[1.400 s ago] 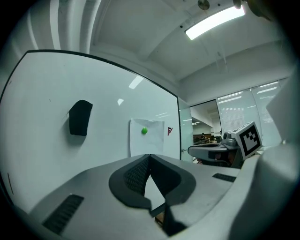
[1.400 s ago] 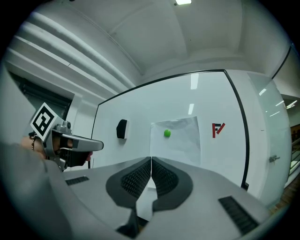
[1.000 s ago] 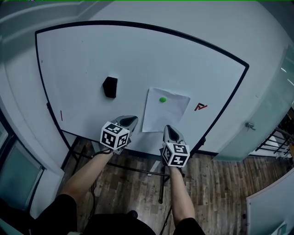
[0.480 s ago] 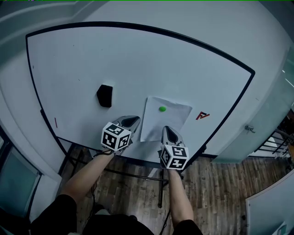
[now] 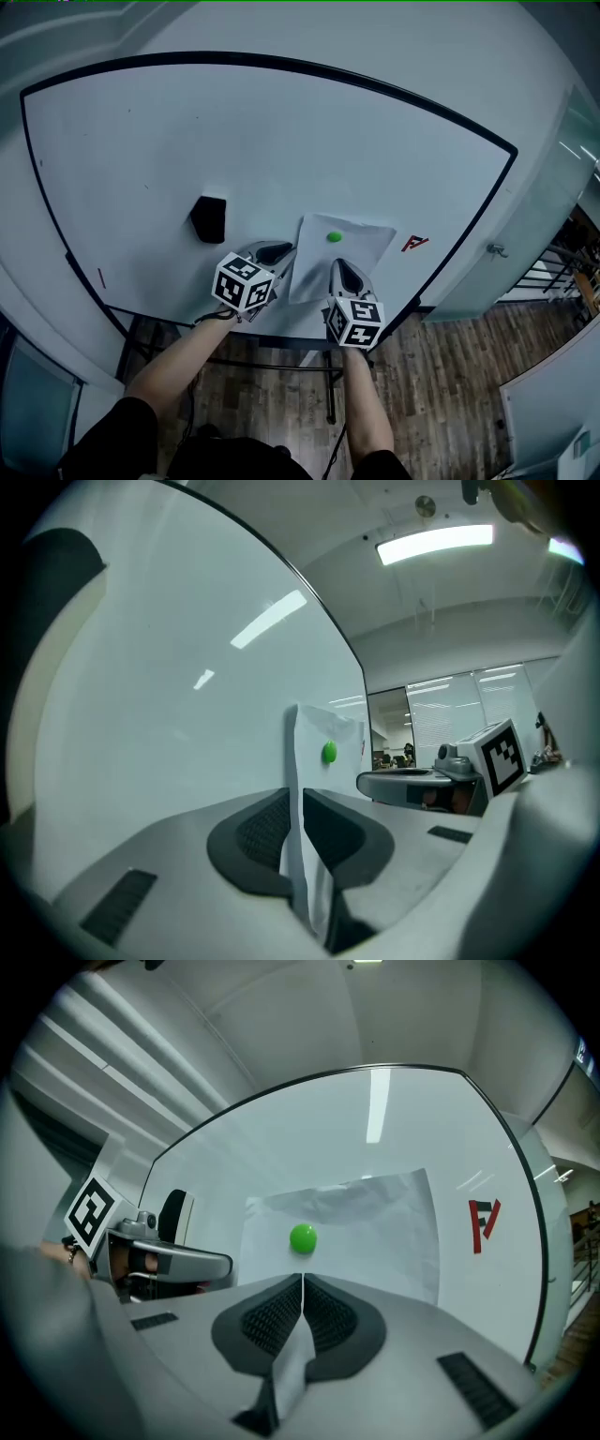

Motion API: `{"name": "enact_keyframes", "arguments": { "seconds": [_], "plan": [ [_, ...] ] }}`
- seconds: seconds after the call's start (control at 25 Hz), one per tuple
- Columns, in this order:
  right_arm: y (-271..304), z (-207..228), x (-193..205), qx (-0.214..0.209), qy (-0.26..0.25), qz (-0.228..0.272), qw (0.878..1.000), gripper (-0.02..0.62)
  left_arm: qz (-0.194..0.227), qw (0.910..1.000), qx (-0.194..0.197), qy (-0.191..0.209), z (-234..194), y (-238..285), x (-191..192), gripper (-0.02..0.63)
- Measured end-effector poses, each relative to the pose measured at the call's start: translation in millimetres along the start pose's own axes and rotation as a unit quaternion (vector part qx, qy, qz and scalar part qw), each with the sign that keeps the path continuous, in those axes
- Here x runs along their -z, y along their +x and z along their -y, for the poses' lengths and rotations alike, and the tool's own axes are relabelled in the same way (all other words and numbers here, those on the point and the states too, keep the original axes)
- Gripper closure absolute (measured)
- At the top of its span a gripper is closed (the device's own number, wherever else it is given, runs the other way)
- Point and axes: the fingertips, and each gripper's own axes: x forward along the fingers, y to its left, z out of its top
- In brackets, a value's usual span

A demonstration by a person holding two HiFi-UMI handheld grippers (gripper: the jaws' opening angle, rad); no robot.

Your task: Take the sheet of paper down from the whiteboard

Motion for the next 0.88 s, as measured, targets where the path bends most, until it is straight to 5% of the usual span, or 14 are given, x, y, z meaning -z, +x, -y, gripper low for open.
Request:
{"name": "enact_keyframes", "arguments": {
  "seconds": [0.4, 0.8, 0.88],
  "plan": [
    [8.6, 2.2, -19.9, 0.025, -0.015, 0.021, 0.999, 0.569, -0.006, 0.9985, 0.055, 0.0, 10.3, 17.7, -1.4, 0.54],
    [19.2, 6.7, -34.2, 0.045, -0.024, 0.032, 0.998, 0.564, -0.01, 0.9987, 0.048, -0.013, 3.5, 21.4, -3.9, 0.584],
    [22.4, 2.5, -34.9, 0.04, -0.021, 0.034, 0.998, 0.491, -0.012, 0.9984, 0.052, -0.017, 4.4, 20.6, -2.4, 0.584]
  ]
}}
